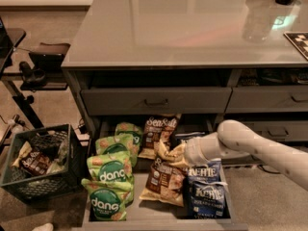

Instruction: Pick brown chip bag from middle drawer and place on counter

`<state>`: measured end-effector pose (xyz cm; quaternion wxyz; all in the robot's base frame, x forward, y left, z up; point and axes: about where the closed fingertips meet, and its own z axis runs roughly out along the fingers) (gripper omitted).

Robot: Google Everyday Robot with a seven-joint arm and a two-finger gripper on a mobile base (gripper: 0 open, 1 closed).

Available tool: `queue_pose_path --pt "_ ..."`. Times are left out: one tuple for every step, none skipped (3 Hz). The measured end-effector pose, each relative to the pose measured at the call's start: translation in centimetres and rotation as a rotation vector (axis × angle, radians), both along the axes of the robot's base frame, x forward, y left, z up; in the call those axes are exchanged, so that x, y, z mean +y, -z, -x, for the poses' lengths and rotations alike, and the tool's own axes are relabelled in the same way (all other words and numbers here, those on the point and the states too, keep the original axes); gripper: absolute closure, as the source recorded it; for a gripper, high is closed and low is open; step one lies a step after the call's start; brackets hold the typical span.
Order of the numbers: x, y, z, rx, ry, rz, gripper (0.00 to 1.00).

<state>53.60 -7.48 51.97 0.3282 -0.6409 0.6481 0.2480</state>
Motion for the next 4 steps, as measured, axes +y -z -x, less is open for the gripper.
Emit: queue_pose_path --pt "-0.9 -5.1 2.9 -0.060 -0.036 -0.037 1.00" --pt "-2.2 -9.8 4.4 -0.130 -0.044 -0.070 1.00" --pt "-4.2 -13.9 4.8 -0.203 -0.019 -0.100 1.00" --pt "-4.5 -13.9 4.9 -0.204 -0.014 -0.100 1.00"
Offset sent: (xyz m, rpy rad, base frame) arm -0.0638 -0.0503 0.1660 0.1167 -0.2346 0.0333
